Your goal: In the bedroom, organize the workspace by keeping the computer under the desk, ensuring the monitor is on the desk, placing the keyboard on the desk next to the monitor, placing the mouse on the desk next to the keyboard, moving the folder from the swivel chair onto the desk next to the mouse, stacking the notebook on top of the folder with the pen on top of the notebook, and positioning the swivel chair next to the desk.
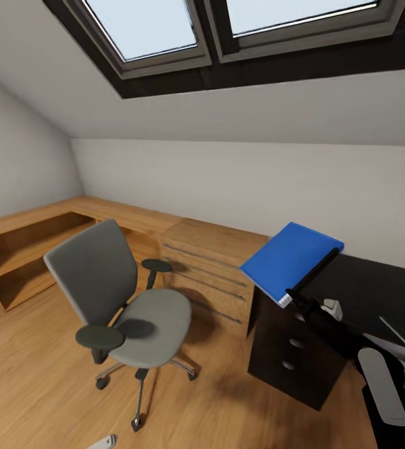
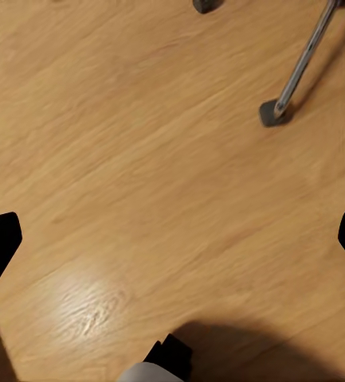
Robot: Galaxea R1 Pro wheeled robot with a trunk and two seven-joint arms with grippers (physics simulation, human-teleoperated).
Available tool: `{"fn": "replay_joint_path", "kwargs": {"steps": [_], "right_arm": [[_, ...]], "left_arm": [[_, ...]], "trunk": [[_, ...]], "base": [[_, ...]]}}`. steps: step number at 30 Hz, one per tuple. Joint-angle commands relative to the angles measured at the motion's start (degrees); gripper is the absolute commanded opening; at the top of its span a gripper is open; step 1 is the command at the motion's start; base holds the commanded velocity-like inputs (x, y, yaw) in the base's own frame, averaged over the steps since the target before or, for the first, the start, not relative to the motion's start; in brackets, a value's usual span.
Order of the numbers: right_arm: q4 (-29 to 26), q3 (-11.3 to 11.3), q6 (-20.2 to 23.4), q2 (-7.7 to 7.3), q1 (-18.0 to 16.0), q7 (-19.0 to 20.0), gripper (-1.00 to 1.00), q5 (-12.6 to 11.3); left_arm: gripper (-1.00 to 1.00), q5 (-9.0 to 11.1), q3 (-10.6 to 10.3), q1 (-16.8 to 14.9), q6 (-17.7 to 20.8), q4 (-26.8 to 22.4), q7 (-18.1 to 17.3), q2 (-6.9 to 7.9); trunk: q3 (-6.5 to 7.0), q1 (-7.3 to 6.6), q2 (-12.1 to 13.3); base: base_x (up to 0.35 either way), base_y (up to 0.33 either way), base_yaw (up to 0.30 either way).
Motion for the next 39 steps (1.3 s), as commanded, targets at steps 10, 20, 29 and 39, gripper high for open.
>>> {"fn": "replay_joint_path", "kwargs": {"steps": [10, 20, 29, 39], "right_arm": [[0.1, -0.5, 0.4, 0.05, -0.1, 0.1, -1.0, 0.0], [0.3, -1.5, 0.4, 0.05, -0.1, 0.1, -1.0, 0.0], [0.3, -1.5, 0.4, 0.05, -0.1, 0.1, -1.0, 0.0], [0.2, -2.3, 0.4, -0.03, -0.1, 0.1, -1.0, 0.0]], "left_arm": [[1.0, 0.2, -3.3, 0.0, -0.4, 0.4, 0.5, 0.09], [1.0, 0.2, -3.7, 0.0, -1.2, 0.5, 0.5, 0.09], [1.0, 0.2, -3.9, 0.0, -1.2, 0.8, 0.5, 0.07], [1.0, 0.2, -5.9, 0.0, -1.3, 0.8, 0.5, 0.0]], "trunk": [[-0.06, 0.0, 0.0], [-0.06, 0.0, 0.0], [-0.06, 0.0, 0.0], [0.83, -1.1, 2.0]], "base": [[0.0, 0.0, -0.294], [0.0, -0.102, -0.297], [0.0, -0.142, -0.297], [0.0, -0.004, -0.297]]}}
